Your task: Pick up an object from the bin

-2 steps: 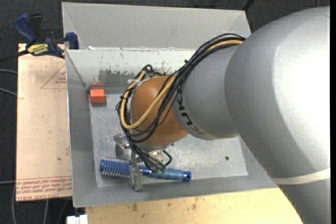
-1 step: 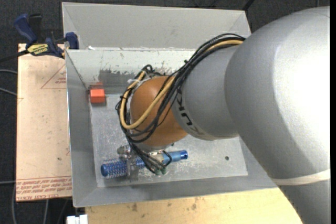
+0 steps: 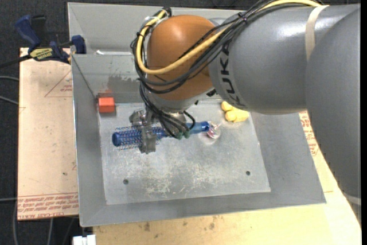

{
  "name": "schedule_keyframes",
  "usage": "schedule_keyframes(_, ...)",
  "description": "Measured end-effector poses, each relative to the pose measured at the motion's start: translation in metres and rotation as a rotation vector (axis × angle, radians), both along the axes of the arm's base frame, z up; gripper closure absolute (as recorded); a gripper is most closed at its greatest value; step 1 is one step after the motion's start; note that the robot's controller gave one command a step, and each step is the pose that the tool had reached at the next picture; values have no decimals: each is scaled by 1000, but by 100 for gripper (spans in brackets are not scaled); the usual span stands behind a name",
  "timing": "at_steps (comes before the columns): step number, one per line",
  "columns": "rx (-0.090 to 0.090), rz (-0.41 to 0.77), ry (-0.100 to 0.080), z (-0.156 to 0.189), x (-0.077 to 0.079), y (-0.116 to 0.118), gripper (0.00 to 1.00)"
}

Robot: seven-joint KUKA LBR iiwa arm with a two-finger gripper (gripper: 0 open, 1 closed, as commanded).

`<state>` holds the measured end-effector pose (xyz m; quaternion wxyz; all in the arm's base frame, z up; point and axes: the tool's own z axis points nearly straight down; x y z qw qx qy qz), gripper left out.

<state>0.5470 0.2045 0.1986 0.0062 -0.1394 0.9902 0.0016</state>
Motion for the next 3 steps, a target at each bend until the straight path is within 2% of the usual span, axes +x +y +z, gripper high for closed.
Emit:
schedule_keyframes(1, -1, 84, 0, 101, 27, -2, 100)
schedule_keyframes(2, -4, 102, 8, 93, 44, 7, 100)
schedule_keyframes(3, -6, 325, 12, 86, 41, -22, 100)
